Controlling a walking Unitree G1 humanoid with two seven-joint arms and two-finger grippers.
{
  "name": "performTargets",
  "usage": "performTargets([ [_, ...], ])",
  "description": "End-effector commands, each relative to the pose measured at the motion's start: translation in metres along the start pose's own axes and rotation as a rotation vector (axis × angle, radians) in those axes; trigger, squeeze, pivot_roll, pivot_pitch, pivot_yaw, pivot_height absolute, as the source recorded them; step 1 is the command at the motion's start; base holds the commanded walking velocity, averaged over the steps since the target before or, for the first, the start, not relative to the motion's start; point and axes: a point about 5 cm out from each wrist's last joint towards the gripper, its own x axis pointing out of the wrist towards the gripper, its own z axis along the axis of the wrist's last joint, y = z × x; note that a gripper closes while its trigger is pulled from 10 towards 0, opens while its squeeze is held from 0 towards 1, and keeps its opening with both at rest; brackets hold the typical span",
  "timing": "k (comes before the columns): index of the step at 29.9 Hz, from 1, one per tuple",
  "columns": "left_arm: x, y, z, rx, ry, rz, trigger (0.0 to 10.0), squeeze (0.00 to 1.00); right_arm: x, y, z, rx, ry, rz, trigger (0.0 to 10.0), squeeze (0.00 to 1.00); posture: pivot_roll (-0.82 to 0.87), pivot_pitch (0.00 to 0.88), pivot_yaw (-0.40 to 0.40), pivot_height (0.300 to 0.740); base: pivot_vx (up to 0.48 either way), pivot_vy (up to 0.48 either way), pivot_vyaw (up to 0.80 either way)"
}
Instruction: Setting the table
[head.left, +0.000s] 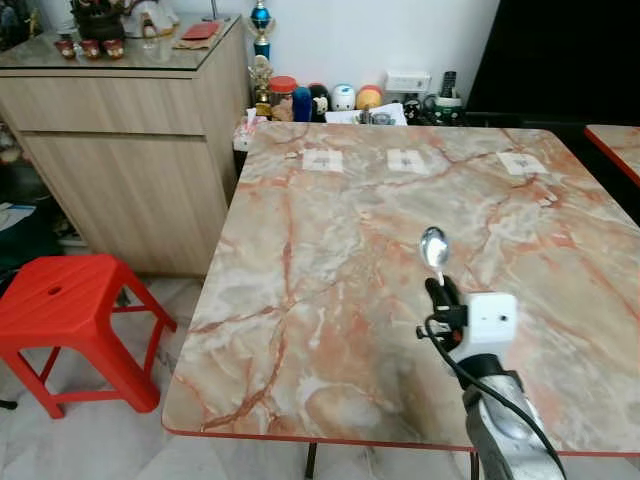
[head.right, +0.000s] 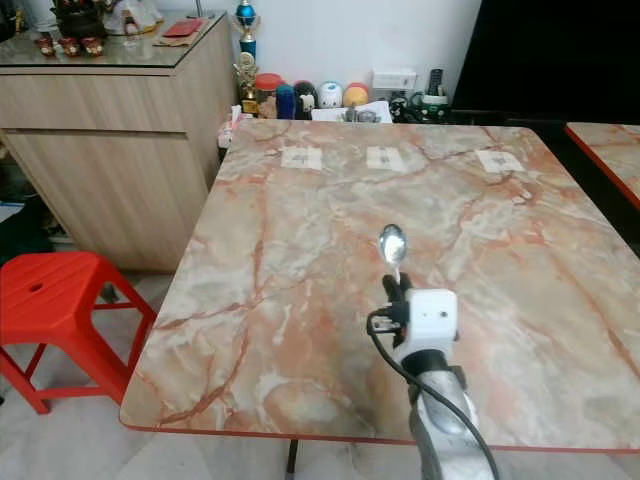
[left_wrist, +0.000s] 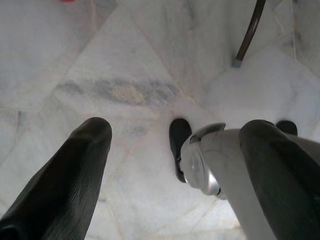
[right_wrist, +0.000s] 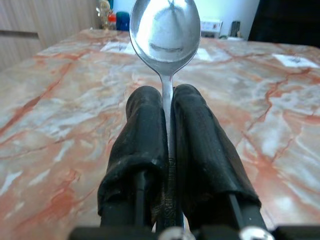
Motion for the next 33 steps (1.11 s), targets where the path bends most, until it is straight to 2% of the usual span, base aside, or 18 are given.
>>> performTargets([
  [1,-0.001,-0.002,-0.005,0.002,0.022,0.0,10.0,0.0,-0.002,-0.002,0.005,-0.01,-0.028,-0.009,10.0,0.0,0.01,0.038,-0.037,0.74,0.0,0.0,0.0],
  [10,0.003,-0.006,0.002,-0.018,0.017,0.007,10.0,0.0,0.013,-0.004,0.01,0.007,-0.059,-0.07,10.0,0.0,0.01,0.0,-0.045,0.74,0.0,0.0,0.0],
  [15,0.007,-0.008,0.008,-0.024,0.006,0.01,10.0,0.0,0.009,-0.004,0.005,0.009,-0.049,-0.086,10.0,0.0,0.0,0.0,-0.043,0.74,0.0,0.0,0.0],
  [23,0.009,-0.008,0.012,-0.018,0.012,0.009,10.0,0.0,0.007,-0.012,0.003,0.007,-0.048,-0.135,10.0,0.0,0.0,0.0,-0.036,0.74,0.0,0.0,0.0],
  [33,0.008,-0.008,0.009,-0.006,0.02,0.004,10.0,0.0,0.006,-0.007,0.002,0.01,-0.045,-0.136,10.0,0.0,0.01,0.0,-0.038,0.74,0.0,-0.08,0.0],
])
